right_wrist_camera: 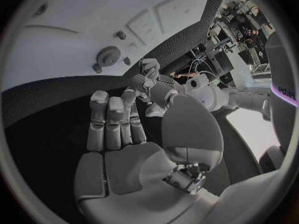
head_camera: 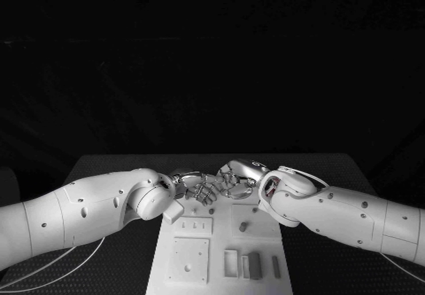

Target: Assemble the parts on the task board

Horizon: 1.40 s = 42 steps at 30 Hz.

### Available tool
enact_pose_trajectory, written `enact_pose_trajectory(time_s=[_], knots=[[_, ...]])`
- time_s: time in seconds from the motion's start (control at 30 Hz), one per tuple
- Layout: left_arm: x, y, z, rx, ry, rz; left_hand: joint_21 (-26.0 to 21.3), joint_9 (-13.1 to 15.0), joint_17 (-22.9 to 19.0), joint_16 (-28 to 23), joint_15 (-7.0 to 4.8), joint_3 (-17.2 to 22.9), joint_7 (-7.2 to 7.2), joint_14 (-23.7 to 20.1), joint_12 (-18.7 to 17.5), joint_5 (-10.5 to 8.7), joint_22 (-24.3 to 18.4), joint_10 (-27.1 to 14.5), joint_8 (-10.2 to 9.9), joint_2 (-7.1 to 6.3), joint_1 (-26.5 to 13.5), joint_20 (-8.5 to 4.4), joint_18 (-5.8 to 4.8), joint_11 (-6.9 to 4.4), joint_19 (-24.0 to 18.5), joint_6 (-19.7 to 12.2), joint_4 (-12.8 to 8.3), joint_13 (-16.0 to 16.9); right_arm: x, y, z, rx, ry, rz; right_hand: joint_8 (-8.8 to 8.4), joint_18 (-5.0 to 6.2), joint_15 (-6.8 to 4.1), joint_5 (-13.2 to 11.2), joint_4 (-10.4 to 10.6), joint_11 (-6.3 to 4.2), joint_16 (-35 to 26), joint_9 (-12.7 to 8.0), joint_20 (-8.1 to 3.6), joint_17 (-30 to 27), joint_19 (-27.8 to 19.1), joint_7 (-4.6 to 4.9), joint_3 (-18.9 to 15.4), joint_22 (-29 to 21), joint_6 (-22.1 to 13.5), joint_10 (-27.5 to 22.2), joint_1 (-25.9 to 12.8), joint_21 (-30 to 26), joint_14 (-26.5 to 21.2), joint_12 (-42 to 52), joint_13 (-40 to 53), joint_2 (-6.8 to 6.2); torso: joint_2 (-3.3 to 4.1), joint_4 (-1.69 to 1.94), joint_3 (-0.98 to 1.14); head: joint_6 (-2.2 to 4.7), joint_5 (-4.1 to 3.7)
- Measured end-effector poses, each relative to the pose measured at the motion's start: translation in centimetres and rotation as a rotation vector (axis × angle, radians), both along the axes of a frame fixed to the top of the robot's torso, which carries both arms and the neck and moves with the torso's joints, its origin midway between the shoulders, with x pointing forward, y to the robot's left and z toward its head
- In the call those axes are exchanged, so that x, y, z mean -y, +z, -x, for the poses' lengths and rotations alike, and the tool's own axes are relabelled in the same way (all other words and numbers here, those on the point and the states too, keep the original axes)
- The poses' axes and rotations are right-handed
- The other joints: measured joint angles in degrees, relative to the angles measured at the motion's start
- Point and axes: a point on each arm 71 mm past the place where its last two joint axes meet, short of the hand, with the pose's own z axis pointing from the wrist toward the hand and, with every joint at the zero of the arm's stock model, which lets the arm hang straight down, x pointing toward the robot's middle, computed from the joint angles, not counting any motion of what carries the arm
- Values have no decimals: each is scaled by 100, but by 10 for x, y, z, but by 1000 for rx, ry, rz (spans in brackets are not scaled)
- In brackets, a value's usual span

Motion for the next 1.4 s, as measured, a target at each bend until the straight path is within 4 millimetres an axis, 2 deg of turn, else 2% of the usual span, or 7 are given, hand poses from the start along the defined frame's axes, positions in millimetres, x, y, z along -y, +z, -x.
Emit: enact_pose_trajectory(time_s=[0.93, 1.07, 1.23, 1.4], knots=[[-2, -2, -2, -4, 2, -31, 0, -2, 12, 0, 0, 28, 3, 0, 0, 0, 1, 0, -32, 67, 67, 0, -11, 0, 0, -3, -28, 18, -7, 1, 2, 0, 18, -4, 1, 1, 1, 21, 0, 8, 0, 1, 1, 4, -1, -12, -1, 0, 12, 8, -26, -1, 1, 23, 0, -29, -1, 1, 1, -35, -7], [-1, -3, -2, -4, 0, -32, 22, 9, 28, 0, 0, 16, 12, 0, 0, 0, 4, 0, -42, 99, 100, 0, -12, 0, 0, -12, -86, 35, -8, 1, 0, -2, 16, -1, 29, 1, 2, 21, -1, 8, 0, 2, 7, 4, -7, -14, -1, 0, 14, 8, -18, -1, 0, 22, 0, -21, 0, -3, -2, -36, -6], [-1, -3, -2, -6, -2, -34, 32, 35, 65, 0, 0, 60, -21, 0, 0, 0, 3, 0, -42, 225, 296, 0, -13, 0, 0, 21, -287, 77, -9, 1, 0, -4, 18, 0, 30, 1, 2, 21, -1, 8, 0, 2, 9, 4, -8, -14, -1, -1, 14, 8, -11, -1, 0, 22, 0, -14, 0, -4, -3, -37, -18], [-1, -4, -2, -7, -3, -37, 45, 54, 95, 0, -23, 107, -45, 22, 0, 102, 3, 68, -42, 308, 432, 0, -15, -26, 0, 77, -408, 111, -9, 1, 0, -5, 19, 1, 30, 1, 2, 20, -2, 8, 0, 2, 9, 3, -9, -15, -2, -1, 15, 8, -11, -1, 0, 22, -1, -14, 1, 1, -2, -47, -27]])
